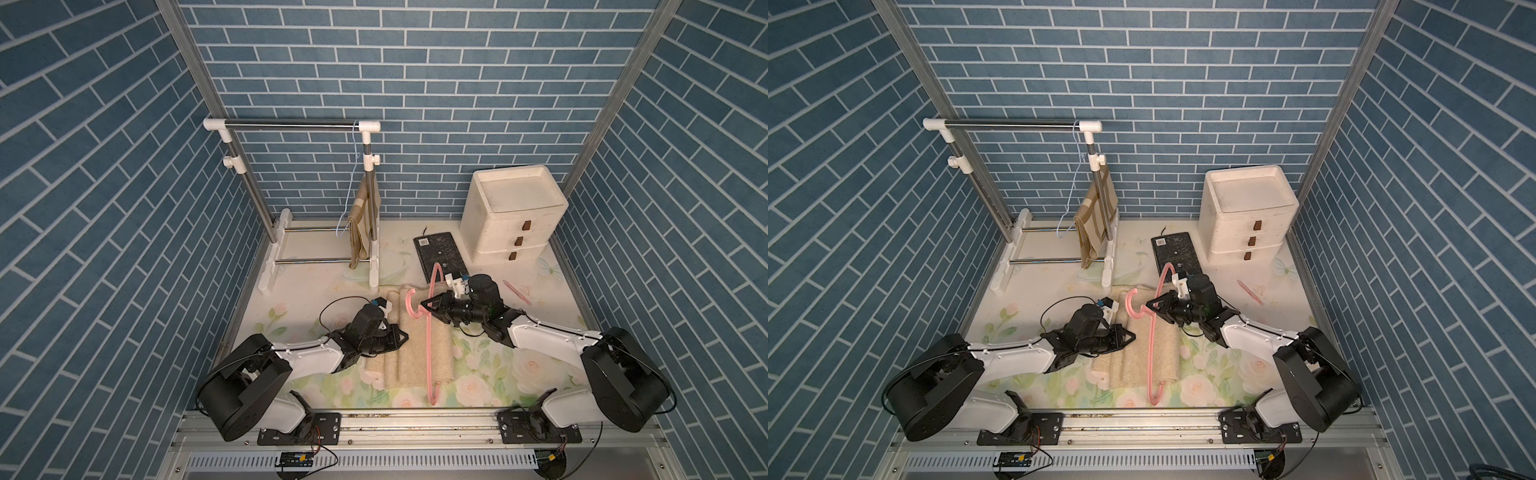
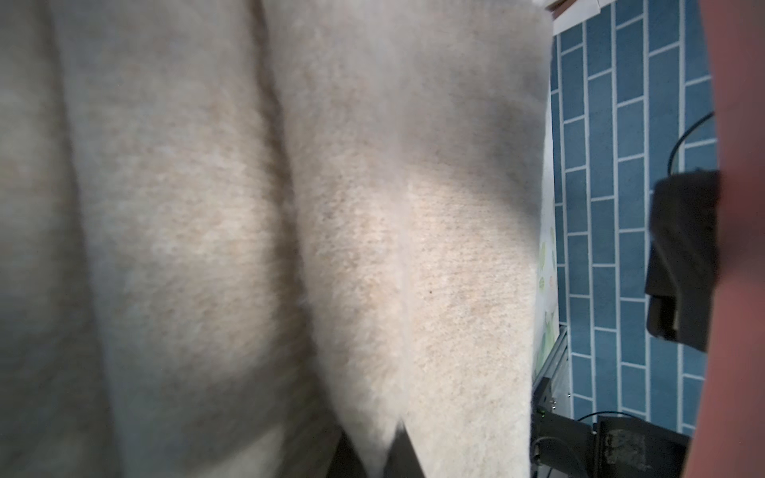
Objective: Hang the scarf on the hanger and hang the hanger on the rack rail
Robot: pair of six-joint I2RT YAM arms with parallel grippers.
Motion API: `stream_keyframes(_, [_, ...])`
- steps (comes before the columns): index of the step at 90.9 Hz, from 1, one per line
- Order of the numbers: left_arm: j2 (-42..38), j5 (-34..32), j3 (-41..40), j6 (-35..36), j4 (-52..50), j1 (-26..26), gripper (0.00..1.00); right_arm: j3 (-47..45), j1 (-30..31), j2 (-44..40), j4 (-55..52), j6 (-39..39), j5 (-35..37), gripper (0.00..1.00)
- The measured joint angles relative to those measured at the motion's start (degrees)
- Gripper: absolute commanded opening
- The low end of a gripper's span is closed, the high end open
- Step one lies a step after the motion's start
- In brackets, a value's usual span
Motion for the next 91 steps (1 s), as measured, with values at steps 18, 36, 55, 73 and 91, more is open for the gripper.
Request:
stream_keyframes(18, [-5.1, -0.7, 5.7, 4.2, -8.3, 2.6, 0.00, 0.3, 0.1, 0.8, 1.7, 0.0, -2.5, 0.00])
stream_keyframes(36, [-9.3, -1.1, 11.0, 10.0, -18.3, 8.2, 0.00, 0.5, 0.5, 2.3, 5.8, 0.9, -4.3, 0.00])
stream_keyframes(55, [-13.6, -1.9, 10.9, 13.9, -26.8, 13.6, 0.00, 0.5, 0.7, 2.5, 8.5, 1.8, -4.5, 0.00])
stream_keyframes(73, [-15.6, -2.6, 8.8, 16.0, -30.0, 17.4, 0.00, -0.4, 0.3, 2.8, 9.8, 1.8, -4.5, 0.00])
stream_keyframes(91, [-14.4, -3.6, 8.1, 18.6, -31.8, 20.2, 0.00, -1.0, -0.6, 3.4, 8.9, 1.3, -4.9, 0.00])
